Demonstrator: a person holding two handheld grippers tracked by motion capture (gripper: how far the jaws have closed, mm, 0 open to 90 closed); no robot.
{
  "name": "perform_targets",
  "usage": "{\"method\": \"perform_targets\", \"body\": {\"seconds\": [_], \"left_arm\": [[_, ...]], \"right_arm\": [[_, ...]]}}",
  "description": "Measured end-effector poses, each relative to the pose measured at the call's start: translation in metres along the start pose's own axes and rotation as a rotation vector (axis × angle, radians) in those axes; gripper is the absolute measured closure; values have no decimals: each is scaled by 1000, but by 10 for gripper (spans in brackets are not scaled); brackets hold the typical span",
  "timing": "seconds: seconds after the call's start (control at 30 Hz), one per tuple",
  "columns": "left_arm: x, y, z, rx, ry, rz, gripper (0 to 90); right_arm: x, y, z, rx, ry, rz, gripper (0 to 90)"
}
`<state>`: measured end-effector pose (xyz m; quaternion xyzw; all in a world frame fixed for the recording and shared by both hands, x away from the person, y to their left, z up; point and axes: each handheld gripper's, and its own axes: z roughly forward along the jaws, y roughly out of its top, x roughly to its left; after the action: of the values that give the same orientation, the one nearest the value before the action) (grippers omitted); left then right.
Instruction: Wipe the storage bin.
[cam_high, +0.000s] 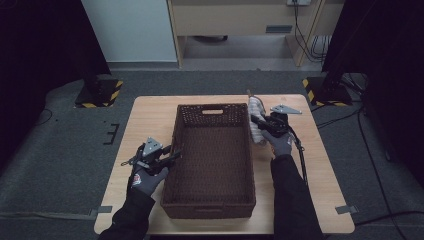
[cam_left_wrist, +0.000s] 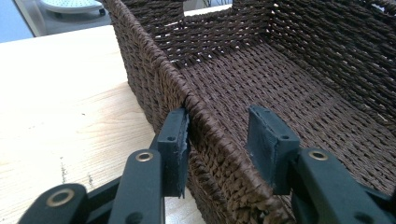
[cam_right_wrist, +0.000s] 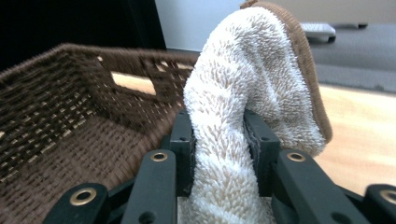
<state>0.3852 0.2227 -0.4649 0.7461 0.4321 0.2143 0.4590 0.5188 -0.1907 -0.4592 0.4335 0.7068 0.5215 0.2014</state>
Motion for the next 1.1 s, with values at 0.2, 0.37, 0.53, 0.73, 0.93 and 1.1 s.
{"method": "perform_targets", "body": {"seconds": [0.2,0.37,0.53,0.73,0.93,1.1], "left_arm": [[0,-1,0,-6,-3,-4,566],[0,0,0,-2,2,4,566],[0,0,0,-2,3,3,566],[0,0,0,-4,2,-1,564],[0,0,0,-4,5,0,565],[0,-1,0,-6,3,-2,564]], "right_arm": [[-2,-13,16,111,-10,-36,696],[-7,-42,30,253,-30,-51,696],[-6,-31,15,201,-22,-19,689],[7,-2,-23,38,57,3,690],[21,-7,-27,95,44,-70,693],[20,-34,-11,230,26,-104,692]]}}
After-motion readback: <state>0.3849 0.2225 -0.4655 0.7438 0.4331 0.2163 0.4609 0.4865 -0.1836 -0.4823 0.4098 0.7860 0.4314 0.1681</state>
